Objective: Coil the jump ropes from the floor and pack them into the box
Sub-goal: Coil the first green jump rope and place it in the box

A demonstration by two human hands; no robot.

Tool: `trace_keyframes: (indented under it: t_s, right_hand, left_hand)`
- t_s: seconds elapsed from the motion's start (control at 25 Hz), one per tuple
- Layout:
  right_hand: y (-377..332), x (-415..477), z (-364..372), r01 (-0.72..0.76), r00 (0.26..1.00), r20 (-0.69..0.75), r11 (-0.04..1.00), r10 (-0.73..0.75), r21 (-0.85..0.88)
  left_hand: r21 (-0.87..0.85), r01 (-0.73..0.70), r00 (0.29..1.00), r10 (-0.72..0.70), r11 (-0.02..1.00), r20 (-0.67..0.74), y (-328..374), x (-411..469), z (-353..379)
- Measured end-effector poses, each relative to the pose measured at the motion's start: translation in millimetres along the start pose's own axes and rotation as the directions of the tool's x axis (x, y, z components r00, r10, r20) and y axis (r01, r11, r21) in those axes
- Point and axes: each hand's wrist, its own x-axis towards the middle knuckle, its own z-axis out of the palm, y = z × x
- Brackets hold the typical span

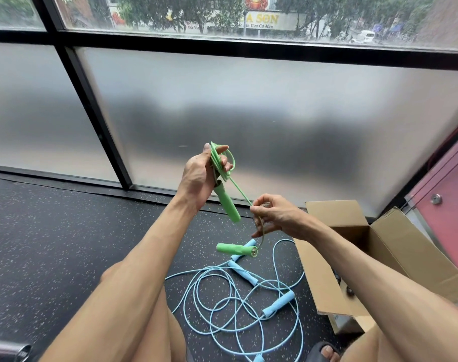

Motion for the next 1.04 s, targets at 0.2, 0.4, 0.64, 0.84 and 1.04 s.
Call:
trace_keyframes:
  t_s: [0.2,0.4,0.64,0.84,1.04]
  right_hand:
    - [1,-4,7,-0.026,0.997,0.072,0.983,0.040,-0.179]
    - [-9,-12,9,0.071,0.992,0.120,0.959,-0.039,-0.275]
    - [-24,-14,2,0.207,0.978,0.045,0.934,-0.203,-0.290]
    - [-29,-12,-7,0.307,0.932,-0.070,0.876,-0.357,-0.371]
    - [-27,-9,-17,0.361,0.881,-0.092,0.784,-0.465,-0.504]
  left_hand:
    - [0.365,-0.169,0.949,0.251,0.916,-0.192,-7,3,-2]
    - [0.759,-0.194,0.916,0.392,0.621,-0.086,-17,3,-6]
    - [0.946,-0.098,0.993,0.087,0.308,0.075,-30,2,-10]
    - [0.952,-0.002,0.947,-0.306,0.308,0.101,-38,-7,3]
    - [0.873,0.124,0.911,-0.402,0.473,0.088,-31,-13,18]
